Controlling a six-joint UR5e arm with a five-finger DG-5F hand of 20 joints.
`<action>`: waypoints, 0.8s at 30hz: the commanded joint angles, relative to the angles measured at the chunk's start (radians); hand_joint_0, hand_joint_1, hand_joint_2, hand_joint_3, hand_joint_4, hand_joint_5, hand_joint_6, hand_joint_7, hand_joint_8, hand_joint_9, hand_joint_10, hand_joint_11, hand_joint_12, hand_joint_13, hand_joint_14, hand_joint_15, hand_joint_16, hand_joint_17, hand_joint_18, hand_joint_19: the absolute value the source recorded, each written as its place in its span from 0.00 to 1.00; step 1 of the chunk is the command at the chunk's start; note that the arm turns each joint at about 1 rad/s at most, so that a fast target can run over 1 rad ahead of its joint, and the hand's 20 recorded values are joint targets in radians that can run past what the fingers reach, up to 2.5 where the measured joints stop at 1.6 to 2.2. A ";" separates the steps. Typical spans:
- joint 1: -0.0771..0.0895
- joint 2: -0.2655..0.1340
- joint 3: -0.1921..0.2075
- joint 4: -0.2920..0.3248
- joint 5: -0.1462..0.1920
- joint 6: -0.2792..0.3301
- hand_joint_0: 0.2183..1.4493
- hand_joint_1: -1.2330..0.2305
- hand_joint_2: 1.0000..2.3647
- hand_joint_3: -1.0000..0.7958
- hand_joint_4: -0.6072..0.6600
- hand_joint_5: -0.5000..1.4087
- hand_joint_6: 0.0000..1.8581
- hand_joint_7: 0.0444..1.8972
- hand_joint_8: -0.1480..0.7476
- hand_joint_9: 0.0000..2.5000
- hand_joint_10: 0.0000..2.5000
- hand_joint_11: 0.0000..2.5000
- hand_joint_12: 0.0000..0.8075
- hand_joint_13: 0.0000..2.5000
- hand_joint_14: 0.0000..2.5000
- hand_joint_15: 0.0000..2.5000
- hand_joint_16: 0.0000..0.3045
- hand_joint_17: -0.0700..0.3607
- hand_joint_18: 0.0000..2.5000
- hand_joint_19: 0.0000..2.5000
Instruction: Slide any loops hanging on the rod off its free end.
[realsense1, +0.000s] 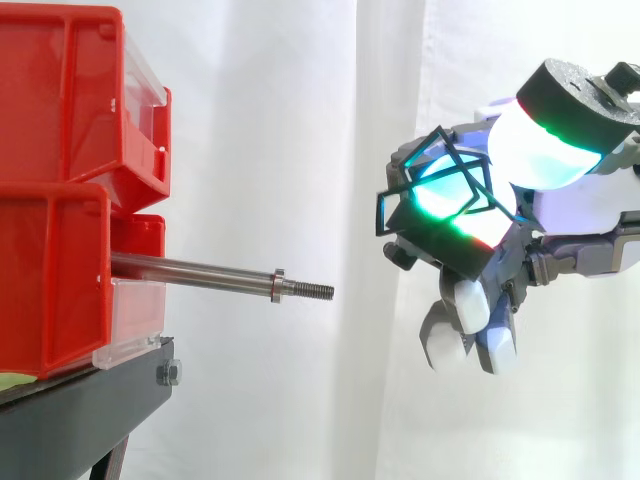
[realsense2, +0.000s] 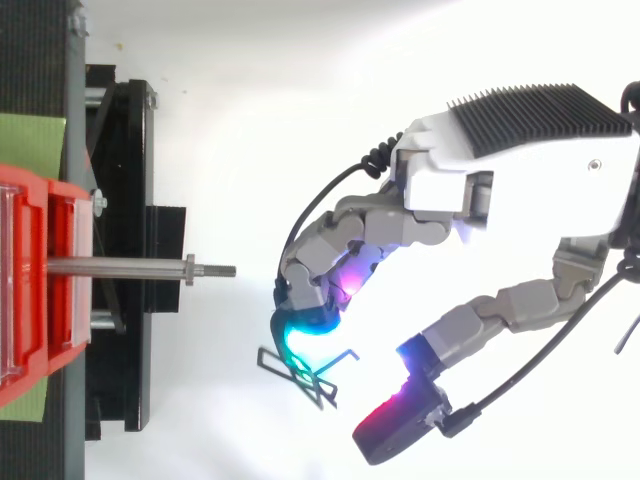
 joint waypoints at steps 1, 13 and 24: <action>0.001 0.000 -0.005 -0.023 -0.001 0.000 0.30 0.45 0.00 0.29 0.57 0.17 0.47 0.56 0.52 0.39 0.01 0.14 0.40 0.35 0.00 0.06 0.16 0.41 0.37 0.15; 0.001 0.000 -0.008 -0.043 -0.001 0.005 0.31 0.32 0.01 0.35 0.57 0.18 0.46 0.61 0.53 0.42 0.01 0.15 0.40 0.35 0.00 0.06 0.16 0.41 0.38 0.15; -0.002 0.000 -0.008 -0.061 -0.002 0.006 0.33 0.28 0.01 0.33 0.56 0.18 0.47 0.59 0.52 0.42 0.01 0.15 0.39 0.35 0.00 0.06 0.15 0.40 0.37 0.15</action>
